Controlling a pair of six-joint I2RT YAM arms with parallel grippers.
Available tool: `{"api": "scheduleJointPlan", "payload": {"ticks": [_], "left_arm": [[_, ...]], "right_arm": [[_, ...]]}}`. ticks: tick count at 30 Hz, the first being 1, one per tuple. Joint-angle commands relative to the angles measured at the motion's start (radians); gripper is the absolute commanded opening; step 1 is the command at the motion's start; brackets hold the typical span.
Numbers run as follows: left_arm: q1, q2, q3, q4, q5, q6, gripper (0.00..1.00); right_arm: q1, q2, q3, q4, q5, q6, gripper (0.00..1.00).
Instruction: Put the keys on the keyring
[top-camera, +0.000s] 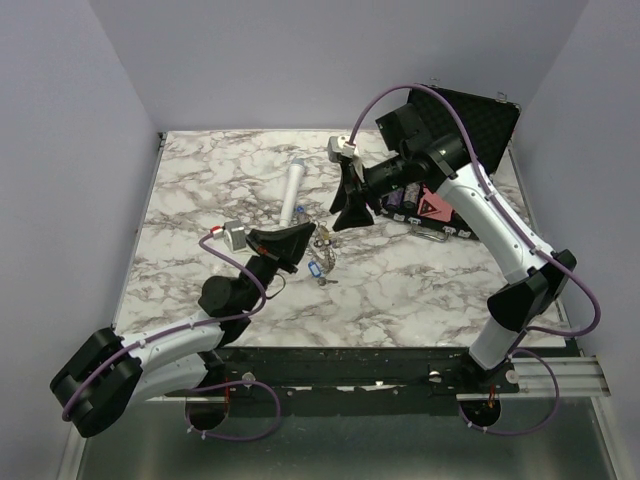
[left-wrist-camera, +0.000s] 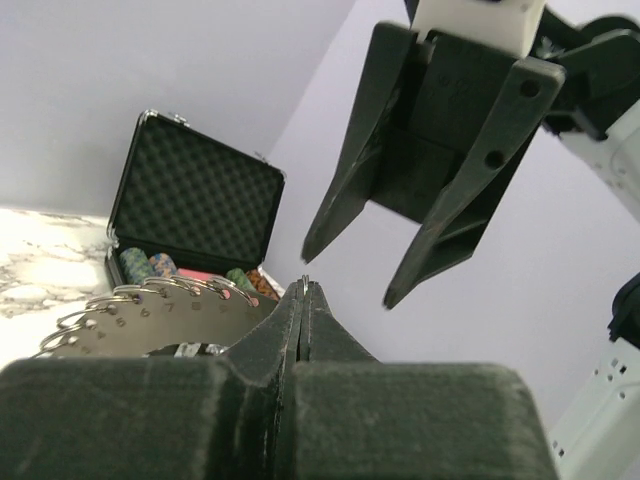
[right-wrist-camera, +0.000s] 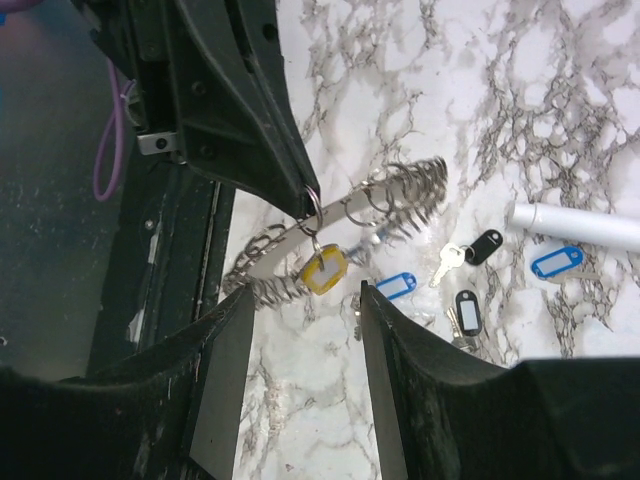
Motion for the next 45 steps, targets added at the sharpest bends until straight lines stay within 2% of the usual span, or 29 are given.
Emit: {"api": "scheduleJointPlan", "payload": {"ticks": [1,13,17,26,37,45], "left_arm": [[-0.002,0.019,0.048,0.321,-0.041,-0.045,0.0],[-0.004,0.025,0.054,0.32,-0.039,-0.058,0.0],[-0.004,0.021,0.054,0.32,-0.044,-0.058,0.0],[-0.002,0.008,0.051,0.318,-0.052,-0.055,0.0],[-0.005,-0.007,0.046,0.303,-0.062,-0.055,0.0],[-0.005,0.005,0.057,0.321,-0.058,-0.065,0.0]], "right_arm": [[0.006,0.019,-0.022,0.114,0.065,0.097,0.55],[0.045,0.03,-0.055,0.13,0.045,0.071,0.5],[0.049,0.028,-0.057,0.122,0.048,0.061,0.43],[0.049,0.013,-0.069,0.09,0.065,0.019,0.33],[0.05,0.007,-0.072,0.084,0.057,0.008,0.02],[0.078,0.0,-0.095,0.079,0.053,-0.004,0.0]]}}
